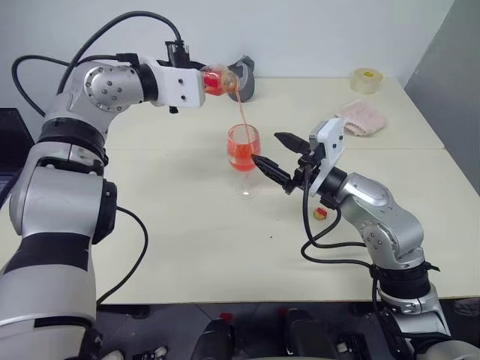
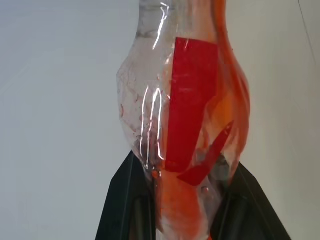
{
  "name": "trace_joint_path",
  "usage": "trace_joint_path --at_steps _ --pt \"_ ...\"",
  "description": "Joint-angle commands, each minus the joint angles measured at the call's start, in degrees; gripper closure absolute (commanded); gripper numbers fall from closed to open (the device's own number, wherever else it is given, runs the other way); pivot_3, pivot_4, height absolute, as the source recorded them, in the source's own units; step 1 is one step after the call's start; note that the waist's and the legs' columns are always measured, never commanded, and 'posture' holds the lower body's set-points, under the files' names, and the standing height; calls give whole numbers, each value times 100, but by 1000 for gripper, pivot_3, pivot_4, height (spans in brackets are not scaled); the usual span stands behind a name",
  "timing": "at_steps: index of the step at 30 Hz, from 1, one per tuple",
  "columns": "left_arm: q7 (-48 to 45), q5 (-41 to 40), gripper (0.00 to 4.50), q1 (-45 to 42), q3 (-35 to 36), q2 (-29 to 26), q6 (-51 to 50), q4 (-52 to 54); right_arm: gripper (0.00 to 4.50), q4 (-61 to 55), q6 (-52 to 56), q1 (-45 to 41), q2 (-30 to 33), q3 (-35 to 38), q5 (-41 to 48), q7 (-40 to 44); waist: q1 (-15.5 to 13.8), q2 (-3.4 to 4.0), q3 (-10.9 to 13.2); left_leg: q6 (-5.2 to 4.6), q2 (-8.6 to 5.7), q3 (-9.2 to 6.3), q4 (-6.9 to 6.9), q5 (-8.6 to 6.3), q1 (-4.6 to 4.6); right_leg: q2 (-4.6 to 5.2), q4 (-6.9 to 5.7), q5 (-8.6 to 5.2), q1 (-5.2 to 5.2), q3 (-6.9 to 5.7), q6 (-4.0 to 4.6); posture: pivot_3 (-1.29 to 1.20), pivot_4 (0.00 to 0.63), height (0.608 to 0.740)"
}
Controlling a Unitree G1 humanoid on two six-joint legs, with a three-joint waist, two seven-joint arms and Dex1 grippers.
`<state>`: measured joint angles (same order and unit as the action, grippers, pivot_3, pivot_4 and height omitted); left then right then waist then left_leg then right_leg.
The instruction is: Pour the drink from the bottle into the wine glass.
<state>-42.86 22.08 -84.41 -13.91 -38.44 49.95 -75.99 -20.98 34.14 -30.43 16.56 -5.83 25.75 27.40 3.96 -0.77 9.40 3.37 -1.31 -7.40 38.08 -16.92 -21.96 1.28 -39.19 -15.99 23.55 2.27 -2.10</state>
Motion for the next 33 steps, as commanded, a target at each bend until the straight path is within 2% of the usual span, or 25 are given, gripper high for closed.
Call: trace_joint_path --at_steps 1,7,13,15,22,24,27,33 --pt "-384 -708 3611 -37 577 7 -500 202 429 -194 -82 -34 7 19 -23 24 32 0 0 0 0 -1 0 0 0 0 -1 0 0 0 0 0 150 740" --pt "-727 -1398 3611 443 1197 20 -1269 402 429 -211 -100 -52 20 27 17 87 115 0 0 1 1 -3 -1 1 5 0 -11 0 1 1 0 0 150 740" --pt "-202 -2321 3611 1356 2042 201 -2556 1061 429 -666 -35 292 274 44 171 317 119 -2 -3 6 1 -17 6 4 -3 1 -35 -2 20 6 -3 0 150 740" --pt "140 -2597 3611 1958 2319 316 -3060 1627 429 -885 -199 527 563 -110 39 607 114 -3 -5 7 1 -24 7 4 -3 9 -37 -4 20 8 -7 0 150 740" --pt "1501 -3296 3611 4082 3027 861 -4856 4158 429 -1209 -459 1101 909 -56 188 1127 96 -14 -12 7 4 -24 10 4 -2 10 -49 -4 26 14 -6 0 150 740" --pt "1791 -3393 3611 4603 3114 1086 -5049 4697 429 -1212 -531 1208 967 -54 180 1221 77 -19 -15 7 5 -22 10 4 -2 11 -45 -4 26 16 -6 0 150 740" --pt "2121 -3521 3611 4916 3177 1326 -5356 5180 429 -1199 -602 1278 1012 -56 184 1320 38 -21 -16 7 6 -22 15 4 -1 19 -47 -4 23 16 -6 0 150 740" --pt "2367 -3554 3611 5134 3147 1587 -5106 5184 429 -1117 -730 1300 1111 -92 68 1459 -109 -22 -17 5 0 -18 33 1 2 17 -36 -4 3 13 -6 0 150 740"
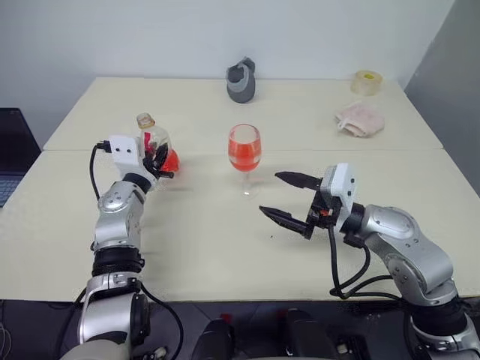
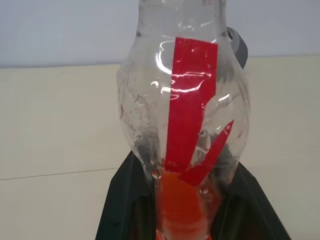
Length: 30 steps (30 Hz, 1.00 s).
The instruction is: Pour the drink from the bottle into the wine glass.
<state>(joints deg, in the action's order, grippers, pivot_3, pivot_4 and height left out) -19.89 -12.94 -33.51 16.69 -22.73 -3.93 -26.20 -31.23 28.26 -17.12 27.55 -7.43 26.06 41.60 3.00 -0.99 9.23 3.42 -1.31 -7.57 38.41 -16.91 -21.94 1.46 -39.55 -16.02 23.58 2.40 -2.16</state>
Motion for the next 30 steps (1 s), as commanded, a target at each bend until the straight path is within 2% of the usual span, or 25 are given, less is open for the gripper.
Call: trace_joint_path --at_steps 1,4,13,16,23,30 --pt "40 -6 3611 94 30 39 409 148 429 -70 -147 -39 35 71 15 48 -20 0 0 1 0 1 0 0 1 0 1 0 -1 0 0 0 150 740" --pt "58 54 3611 168 -44 101 622 57 429 -48 -149 -39 81 93 -5 59 -38 0 0 2 0 -1 -1 1 2 0 1 0 -2 -2 0 0 150 740" --pt "231 54 821 276 -55 180 663 13 429 -74 -7 -144 104 189 98 -61 -43 -2 -1 -1 0 0 -1 -1 4 0 3 0 -6 -2 0 0 150 740" --pt "227 47 14 318 -57 156 601 84 429 -72 13 -169 94 201 103 -82 -43 -2 -1 -1 0 0 -1 -1 4 0 4 0 -6 -2 0 0 150 740" --pt "209 -78 14 728 -65 193 132 746 429 -112 24 -117 111 199 69 -108 -43 -2 -1 -1 1 -1 -2 -1 4 0 4 0 -6 -3 0 0 150 740" --pt "227 -282 14 1734 -154 272 -772 2308 429 -233 58 131 224 303 93 -127 -76 -1 -1 -4 7 -3 -9 -3 7 2 10 0 -9 -2 0 0 150 740"
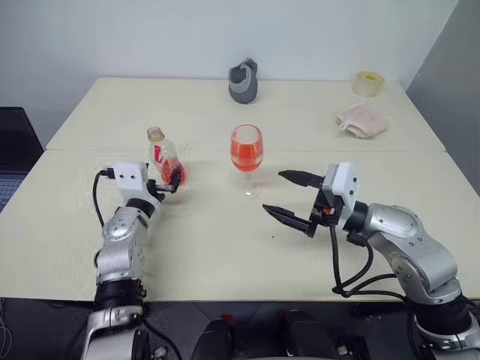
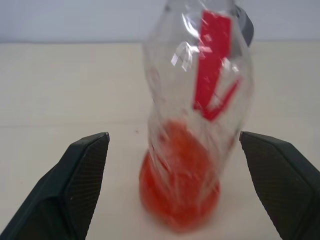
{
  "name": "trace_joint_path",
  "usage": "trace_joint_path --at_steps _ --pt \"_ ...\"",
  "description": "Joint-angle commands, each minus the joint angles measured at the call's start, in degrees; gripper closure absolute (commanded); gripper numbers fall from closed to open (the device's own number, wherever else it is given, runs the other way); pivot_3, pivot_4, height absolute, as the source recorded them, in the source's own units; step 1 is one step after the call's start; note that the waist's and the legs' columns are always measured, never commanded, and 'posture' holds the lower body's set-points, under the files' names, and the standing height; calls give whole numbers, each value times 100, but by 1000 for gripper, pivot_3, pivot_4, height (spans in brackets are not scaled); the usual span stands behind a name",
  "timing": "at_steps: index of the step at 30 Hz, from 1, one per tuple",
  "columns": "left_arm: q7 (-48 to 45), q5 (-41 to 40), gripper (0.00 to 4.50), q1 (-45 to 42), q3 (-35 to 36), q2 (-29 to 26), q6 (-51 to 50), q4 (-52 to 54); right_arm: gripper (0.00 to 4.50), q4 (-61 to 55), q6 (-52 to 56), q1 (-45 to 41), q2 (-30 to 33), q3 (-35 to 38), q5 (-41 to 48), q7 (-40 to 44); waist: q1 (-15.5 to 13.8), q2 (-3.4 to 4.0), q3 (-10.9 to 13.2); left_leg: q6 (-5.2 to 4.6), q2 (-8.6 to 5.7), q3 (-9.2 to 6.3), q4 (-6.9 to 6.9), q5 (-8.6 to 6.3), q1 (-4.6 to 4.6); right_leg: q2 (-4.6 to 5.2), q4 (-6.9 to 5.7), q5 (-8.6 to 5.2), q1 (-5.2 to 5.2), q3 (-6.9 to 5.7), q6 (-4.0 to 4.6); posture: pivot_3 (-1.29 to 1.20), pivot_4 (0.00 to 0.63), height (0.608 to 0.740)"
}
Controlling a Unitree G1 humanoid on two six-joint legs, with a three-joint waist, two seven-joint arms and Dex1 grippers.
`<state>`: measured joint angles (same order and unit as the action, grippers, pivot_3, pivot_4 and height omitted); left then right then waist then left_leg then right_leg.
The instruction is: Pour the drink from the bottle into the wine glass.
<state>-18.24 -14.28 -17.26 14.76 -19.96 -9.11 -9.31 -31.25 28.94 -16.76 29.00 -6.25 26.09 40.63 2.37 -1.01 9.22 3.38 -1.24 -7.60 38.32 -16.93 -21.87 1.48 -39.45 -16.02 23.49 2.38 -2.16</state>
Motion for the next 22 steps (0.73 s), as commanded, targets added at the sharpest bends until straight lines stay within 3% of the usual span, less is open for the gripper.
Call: trace_joint_path --at_steps 1,6,11,15,22 --pt "100 -167 14 234 55 4 -351 794 429 -253 -16 196 111 231 84 -37 -28 0 0 -4 0 -1 0 -2 0 0 2 0 -3 -1 0 0 150 740" --pt "223 -289 14 1053 -57 27 -1067 2089 429 -498 58 756 232 566 75 -280 -53 0 0 -6 2 2 -3 -4 5 6 14 0 -13 1 0 0 150 740" --pt "498 -245 14 1870 -339 245 -1578 3371 429 -762 223 1523 37 874 -387 -1264 -74 0 -1 -8 8 1 -17 -4 15 6 30 0 -28 -1 0 0 150 740" --pt "820 -84 14 2040 -553 449 -1816 3764 429 -956 621 1932 -495 1178 -686 -2365 -80 6 -7 -8 2 5 -20 -4 17 2 30 0 -31 -1 -1 0 150 740" --pt "1167 264 14 2411 -933 660 -1932 4195 429 -1055 703 2638 -1063 1068 -1110 -3107 -76 13 -17 -8 1 24 -29 -5 22 -6 38 0 -31 7 -1 0 150 740"
